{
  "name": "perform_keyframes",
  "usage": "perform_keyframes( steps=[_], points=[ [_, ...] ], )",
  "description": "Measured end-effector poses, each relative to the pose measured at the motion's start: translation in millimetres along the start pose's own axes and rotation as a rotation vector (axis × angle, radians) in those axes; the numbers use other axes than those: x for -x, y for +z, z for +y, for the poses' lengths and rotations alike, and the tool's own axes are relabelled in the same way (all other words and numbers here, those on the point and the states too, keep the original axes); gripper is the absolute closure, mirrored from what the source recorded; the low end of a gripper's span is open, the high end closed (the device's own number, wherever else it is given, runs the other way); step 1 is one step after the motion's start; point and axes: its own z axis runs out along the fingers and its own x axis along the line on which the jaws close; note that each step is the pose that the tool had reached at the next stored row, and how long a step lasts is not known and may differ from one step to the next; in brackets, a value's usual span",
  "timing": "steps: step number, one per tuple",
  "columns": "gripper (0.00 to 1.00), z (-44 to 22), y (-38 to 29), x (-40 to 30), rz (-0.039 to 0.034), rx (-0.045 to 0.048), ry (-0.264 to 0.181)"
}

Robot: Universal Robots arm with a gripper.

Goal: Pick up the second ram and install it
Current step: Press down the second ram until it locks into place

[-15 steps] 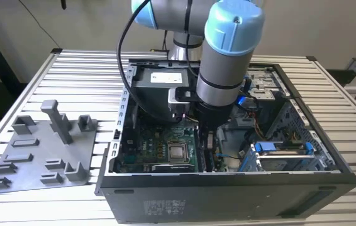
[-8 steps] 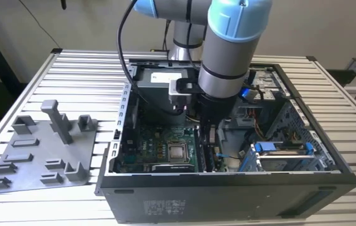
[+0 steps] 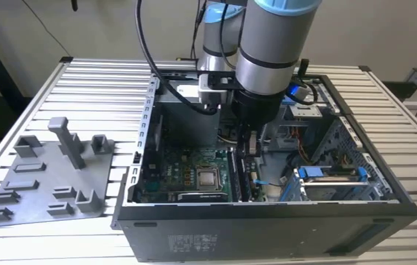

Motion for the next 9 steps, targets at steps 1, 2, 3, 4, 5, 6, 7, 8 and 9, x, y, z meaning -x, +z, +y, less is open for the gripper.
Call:
perform_keyframes(
  steps=[1, 2, 3, 4, 5, 6, 7, 8, 9],
  points=[
    [0.89, 0.0, 0.0, 0.0, -0.0004, -0.0001, 0.000],
    [0.89, 0.0, -0.1, 0.0, -0.0004, -0.0001, 0.000],
    [0.89, 0.0, -0.3, 0.0, -0.0003, -0.0001, 0.000],
    [0.89, 0.0, -0.6, 0.0, -0.0001, 0.0000, 0.000],
    [0.89, 0.0, -0.7, 0.0, -0.0002, 0.0000, 0.000],
    [0.89, 0.0, -0.8, 0.0, -0.0003, -0.0001, 0.000],
    [0.89, 0.0, -1.0, 0.0, -0.0001, 0.0000, 0.000],
    [0.89, 0.0, -1.2, 0.0, -0.0001, 0.0000, 0.000],
    [0.89, 0.0, -1.3, 0.1, -0.0002, 0.0000, 0.000]
  ],
)
